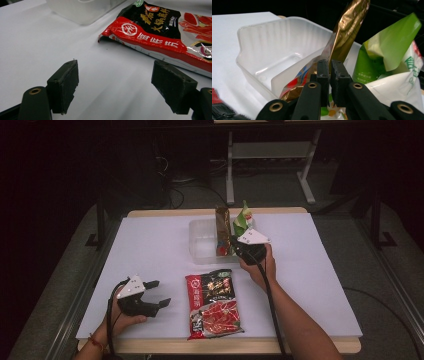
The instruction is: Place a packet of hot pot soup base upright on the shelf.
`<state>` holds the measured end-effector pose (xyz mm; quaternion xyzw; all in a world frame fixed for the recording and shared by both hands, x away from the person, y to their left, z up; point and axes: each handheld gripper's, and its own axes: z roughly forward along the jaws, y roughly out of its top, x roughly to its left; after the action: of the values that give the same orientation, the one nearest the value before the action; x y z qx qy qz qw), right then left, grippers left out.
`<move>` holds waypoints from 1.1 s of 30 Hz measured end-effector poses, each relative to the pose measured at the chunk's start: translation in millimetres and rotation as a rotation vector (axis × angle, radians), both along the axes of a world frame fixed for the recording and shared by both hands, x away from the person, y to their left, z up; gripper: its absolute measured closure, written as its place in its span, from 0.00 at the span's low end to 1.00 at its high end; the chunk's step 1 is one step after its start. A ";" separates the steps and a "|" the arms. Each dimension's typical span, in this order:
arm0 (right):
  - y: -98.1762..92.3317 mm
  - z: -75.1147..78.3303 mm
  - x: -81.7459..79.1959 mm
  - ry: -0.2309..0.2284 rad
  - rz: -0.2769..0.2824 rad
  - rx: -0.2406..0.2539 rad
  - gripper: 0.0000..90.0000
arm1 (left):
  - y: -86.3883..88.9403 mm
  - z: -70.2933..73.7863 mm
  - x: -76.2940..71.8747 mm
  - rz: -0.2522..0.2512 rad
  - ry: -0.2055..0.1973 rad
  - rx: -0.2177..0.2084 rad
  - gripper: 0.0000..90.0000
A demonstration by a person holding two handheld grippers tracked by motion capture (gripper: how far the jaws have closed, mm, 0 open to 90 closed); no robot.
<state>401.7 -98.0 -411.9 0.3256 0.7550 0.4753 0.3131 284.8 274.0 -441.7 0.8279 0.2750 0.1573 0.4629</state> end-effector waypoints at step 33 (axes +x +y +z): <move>-18.6 -2.8 -44.5 0.076 0.141 -0.053 0.82 | -19.5 -3.6 -1.3 -0.051 0.068 -0.010 0.23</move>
<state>357.2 -116.6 -414.7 0.2812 0.7997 0.4632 0.2585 283.6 254.5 -445.3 0.8371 0.2699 0.1159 0.4615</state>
